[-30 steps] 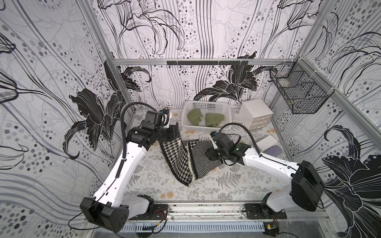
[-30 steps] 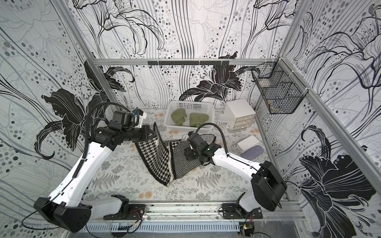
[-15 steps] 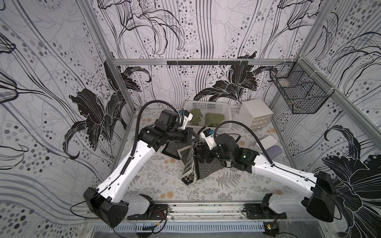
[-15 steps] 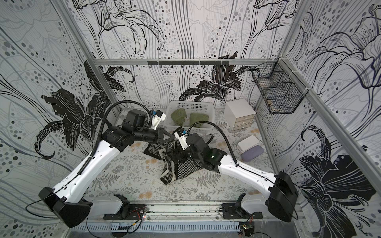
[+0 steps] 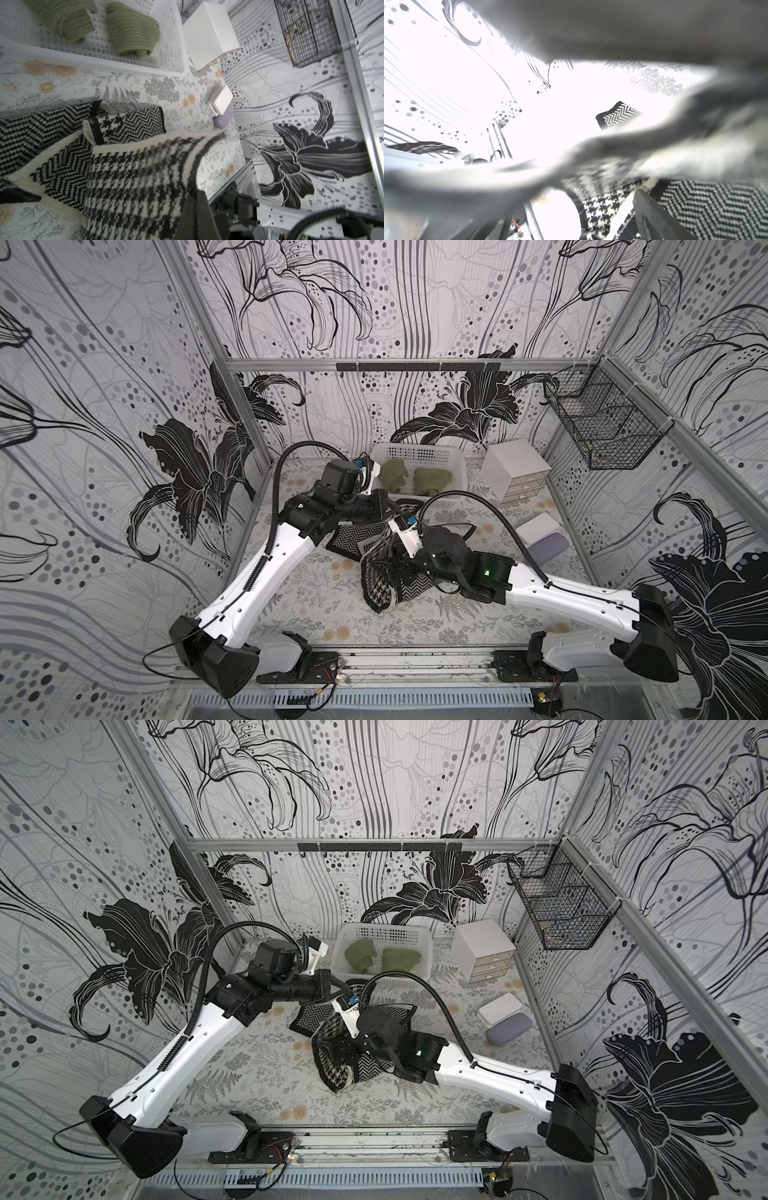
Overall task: Roll up the scarf and place it into the basket
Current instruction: Flatten out the scarf at the center of the board.
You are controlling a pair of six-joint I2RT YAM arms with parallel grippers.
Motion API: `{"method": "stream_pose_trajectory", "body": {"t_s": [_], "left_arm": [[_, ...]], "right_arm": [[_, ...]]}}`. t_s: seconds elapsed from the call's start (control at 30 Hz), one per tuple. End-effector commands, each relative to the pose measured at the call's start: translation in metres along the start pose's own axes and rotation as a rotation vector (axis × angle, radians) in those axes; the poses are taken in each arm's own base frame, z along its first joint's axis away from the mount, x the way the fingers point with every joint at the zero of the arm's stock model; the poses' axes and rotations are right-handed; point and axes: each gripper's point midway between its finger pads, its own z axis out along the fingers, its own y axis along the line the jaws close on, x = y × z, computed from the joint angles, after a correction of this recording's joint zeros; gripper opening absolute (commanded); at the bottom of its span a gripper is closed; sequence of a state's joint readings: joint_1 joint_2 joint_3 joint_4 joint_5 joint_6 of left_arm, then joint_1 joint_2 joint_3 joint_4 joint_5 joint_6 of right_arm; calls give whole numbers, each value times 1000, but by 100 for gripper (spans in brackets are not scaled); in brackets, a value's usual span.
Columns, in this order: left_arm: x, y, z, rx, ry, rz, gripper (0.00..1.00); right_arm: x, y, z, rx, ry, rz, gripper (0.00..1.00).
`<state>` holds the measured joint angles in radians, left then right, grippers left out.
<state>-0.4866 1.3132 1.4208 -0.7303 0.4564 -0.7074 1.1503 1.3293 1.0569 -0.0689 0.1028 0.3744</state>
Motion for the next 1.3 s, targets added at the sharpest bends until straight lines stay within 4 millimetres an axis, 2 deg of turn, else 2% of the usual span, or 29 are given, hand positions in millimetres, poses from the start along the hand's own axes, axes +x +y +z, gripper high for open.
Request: {"method": "stream_pose_trajectory", "body": {"t_s": [0.0, 0.13, 0.27, 0.37, 0.47, 0.53, 0.63, 0.77, 0.87, 1.0, 1.03, 1.1, 1.13, 1.17, 1.2, 1.27], "left_arm": [[-18, -8, 0, 28, -116, -125, 0], [-7, -15, 1, 51, -121, -178, 0], [-4, -19, 0, 87, -156, -217, 0], [-4, -24, -2, 107, -179, -227, 0], [-5, -29, -3, 127, -183, -230, 0], [-4, -30, -3, 131, -185, -237, 0], [-3, -17, -3, 108, -227, -292, 0], [-6, -11, -6, 105, -271, -309, 0], [-8, -13, -4, 118, -277, -321, 0], [-6, -29, -2, 169, -253, -312, 0], [-4, -32, -2, 174, -246, -307, 0], [-3, -38, -3, 193, -236, -301, 0], [-2, -42, -3, 207, -230, -297, 0], [-2, -45, -5, 222, -229, -295, 0], [-3, -48, -6, 231, -227, -292, 0], [-4, -50, -12, 225, -230, -278, 0]], "right_arm": [[-10, -31, 7, 221, -52, -38, 94], [-21, -47, 10, 326, -133, -22, 94], [-26, -45, 12, 306, -183, 15, 95], [-27, -52, 11, 357, -217, 51, 95], [-28, -61, 7, 415, -235, 62, 89], [-37, -52, 4, 361, -274, 65, 89], [-51, -33, -10, 266, -338, 67, 91], [-54, -15, -19, 216, -354, 40, 95], [-57, -12, -20, 237, -367, 16, 94], [-59, -22, -8, 329, -359, -3, 94], [-59, -24, -5, 351, -364, -15, 91], [-62, -24, -1, 358, -381, -25, 71], [-64, -23, 1, 357, -385, -35, 54], [-66, -26, 1, 367, -390, -33, 24], [-67, -27, 1, 372, -392, -36, 0], [-67, -33, -7, 406, -393, -39, 0]]}}
